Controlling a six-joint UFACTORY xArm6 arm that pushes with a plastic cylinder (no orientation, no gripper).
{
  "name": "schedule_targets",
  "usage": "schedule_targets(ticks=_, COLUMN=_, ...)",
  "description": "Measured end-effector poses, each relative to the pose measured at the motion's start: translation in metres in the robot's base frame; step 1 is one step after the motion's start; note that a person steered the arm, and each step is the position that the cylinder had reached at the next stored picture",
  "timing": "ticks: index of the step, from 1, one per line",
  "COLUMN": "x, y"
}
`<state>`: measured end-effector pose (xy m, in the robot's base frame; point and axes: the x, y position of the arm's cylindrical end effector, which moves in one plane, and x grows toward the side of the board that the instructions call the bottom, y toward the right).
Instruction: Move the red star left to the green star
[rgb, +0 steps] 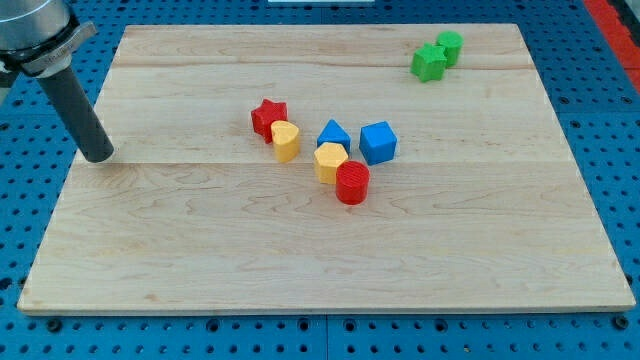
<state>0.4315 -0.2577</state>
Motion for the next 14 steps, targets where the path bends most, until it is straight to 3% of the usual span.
schedule_targets(ticks=1, x=0.012, y=0.005)
schedule_targets(ticks=3, x=-0.002, y=0.091)
schedule_targets(ticks=5, x=-0.064, y=0.223)
schedule_targets(ticks=7, x=-0.134, y=0.312)
schedule_targets(ticks=8, x=-0.142, y=0.324)
schedule_targets(ticks=9, x=-0.140, y=0.281)
schedule_targets(ticks=10, x=-0.089, y=0.227)
schedule_targets(ticks=11, x=0.002, y=0.215)
schedule_targets(ticks=13, x=0.018, y=0.186)
schedule_targets(ticks=14, x=0.062, y=0.157)
